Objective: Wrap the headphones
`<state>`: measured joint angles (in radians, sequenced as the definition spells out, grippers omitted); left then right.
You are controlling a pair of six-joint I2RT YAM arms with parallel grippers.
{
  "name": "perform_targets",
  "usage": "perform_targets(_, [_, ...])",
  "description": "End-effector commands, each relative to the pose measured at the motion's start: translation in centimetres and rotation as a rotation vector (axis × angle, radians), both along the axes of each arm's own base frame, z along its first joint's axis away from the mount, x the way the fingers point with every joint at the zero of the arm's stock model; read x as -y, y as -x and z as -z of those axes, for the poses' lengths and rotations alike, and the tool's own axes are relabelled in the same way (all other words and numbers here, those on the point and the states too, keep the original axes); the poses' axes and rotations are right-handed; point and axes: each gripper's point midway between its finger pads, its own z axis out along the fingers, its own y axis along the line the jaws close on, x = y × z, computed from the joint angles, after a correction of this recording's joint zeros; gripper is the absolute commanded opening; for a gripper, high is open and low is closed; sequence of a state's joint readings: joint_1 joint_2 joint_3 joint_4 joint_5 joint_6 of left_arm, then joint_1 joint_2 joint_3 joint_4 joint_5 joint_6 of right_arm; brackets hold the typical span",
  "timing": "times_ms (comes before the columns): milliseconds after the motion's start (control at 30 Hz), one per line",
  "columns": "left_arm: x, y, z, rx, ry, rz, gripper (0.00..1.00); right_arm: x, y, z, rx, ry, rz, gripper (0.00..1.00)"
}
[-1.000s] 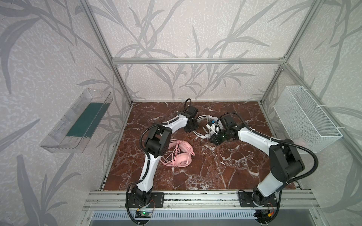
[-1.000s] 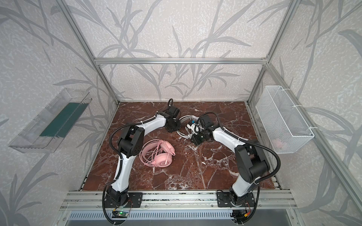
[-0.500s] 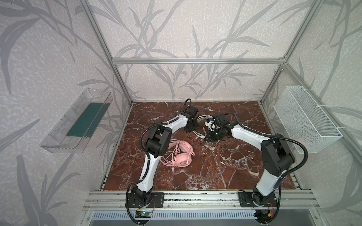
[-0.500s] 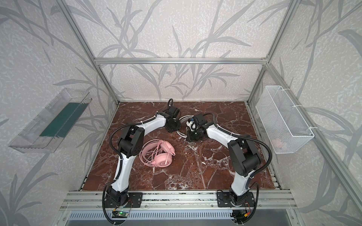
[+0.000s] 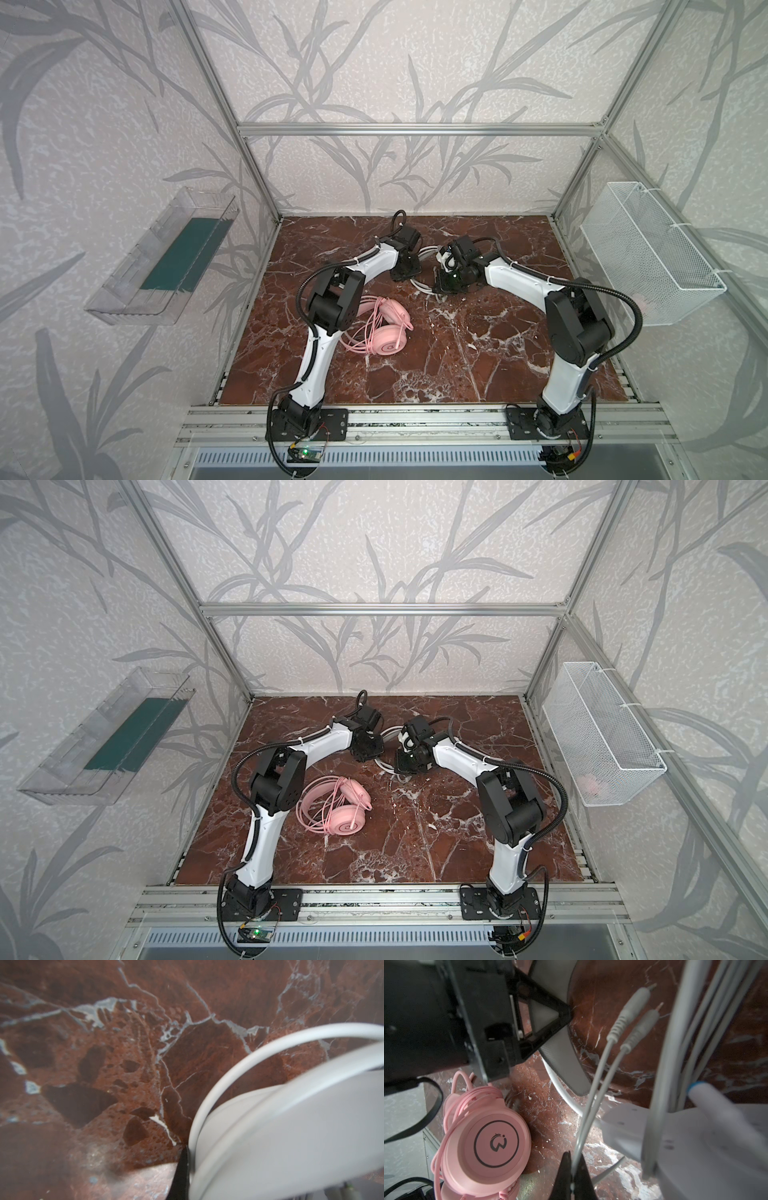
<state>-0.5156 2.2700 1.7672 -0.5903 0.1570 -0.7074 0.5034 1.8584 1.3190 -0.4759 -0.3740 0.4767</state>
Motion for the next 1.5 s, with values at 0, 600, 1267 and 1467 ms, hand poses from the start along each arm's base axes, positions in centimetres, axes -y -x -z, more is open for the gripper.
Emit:
perform_targets(0, [1.2,1.0,-2.2,-0.009,0.044,0.031,0.0,0.5,-0.7,0.3,-0.017,0.046,0.054,0.0])
perform_targets(600, [2.1,2.4,-1.4,-0.054,0.046,0.094,0.0,2.5,-2.2,2.3,-0.022,0.196,0.135,0.08])
perform_targets(1267, [2.0,2.9,-0.6,-0.094,0.03,0.084,0.0,2.3,-3.2,-0.8,0.065,0.168,0.14,0.31])
perform_targets(1467, [2.1,2.8,-0.4,-0.098,0.028,0.083,0.0,2.8,-2.8,-2.5,0.105,0.16,0.156,0.42])
